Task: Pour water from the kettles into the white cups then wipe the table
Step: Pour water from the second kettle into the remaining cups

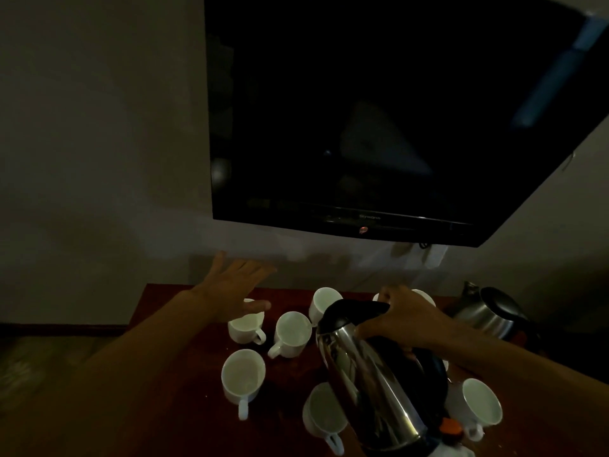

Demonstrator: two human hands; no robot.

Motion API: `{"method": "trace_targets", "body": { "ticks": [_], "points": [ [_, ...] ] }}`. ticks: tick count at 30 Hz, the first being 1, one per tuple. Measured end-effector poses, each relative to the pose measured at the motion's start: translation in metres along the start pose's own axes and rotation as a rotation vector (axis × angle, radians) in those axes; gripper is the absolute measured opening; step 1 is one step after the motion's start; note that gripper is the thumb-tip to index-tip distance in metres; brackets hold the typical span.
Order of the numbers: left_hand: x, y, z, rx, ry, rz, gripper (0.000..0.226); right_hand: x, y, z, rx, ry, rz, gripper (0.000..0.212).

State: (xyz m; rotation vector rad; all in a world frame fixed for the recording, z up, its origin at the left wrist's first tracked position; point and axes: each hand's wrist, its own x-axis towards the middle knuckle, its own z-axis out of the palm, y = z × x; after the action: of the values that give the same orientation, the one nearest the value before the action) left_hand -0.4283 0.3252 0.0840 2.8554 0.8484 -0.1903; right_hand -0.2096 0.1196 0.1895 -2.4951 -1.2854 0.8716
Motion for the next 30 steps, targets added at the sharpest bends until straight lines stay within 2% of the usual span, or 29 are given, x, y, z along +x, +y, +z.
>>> {"method": "trace_targets", "body": {
  "ticks": [4, 10, 15, 22, 30],
  "points": [
    [0.002, 0.000, 0.000, -0.010, 0.003, 0.008, 0.075, -0.003, 0.000, 0.000, 0.042, 0.028, -0.037, 0.036],
    [0.001, 0.002, -0.002, 0.012, -0.002, 0.004, 0.075, -0.005, 0.001, 0.004, 0.127, 0.155, -0.038, 0.035],
    [-0.003, 0.004, -0.003, -0.009, 0.004, 0.004, 0.074, -0.006, -0.004, 0.005, 0.216, 0.135, -0.039, 0.047],
    [-0.008, -0.007, 0.003, -0.018, -0.003, -0.023, 0.076, -0.002, -0.020, 0.011, 0.286, 0.075, -0.098, 0.047],
    [-0.020, -0.032, 0.016, -0.039, -0.001, -0.066, 0.077, 0.011, -0.053, 0.026, 0.211, 0.029, -0.123, 0.048]
  ]
}}
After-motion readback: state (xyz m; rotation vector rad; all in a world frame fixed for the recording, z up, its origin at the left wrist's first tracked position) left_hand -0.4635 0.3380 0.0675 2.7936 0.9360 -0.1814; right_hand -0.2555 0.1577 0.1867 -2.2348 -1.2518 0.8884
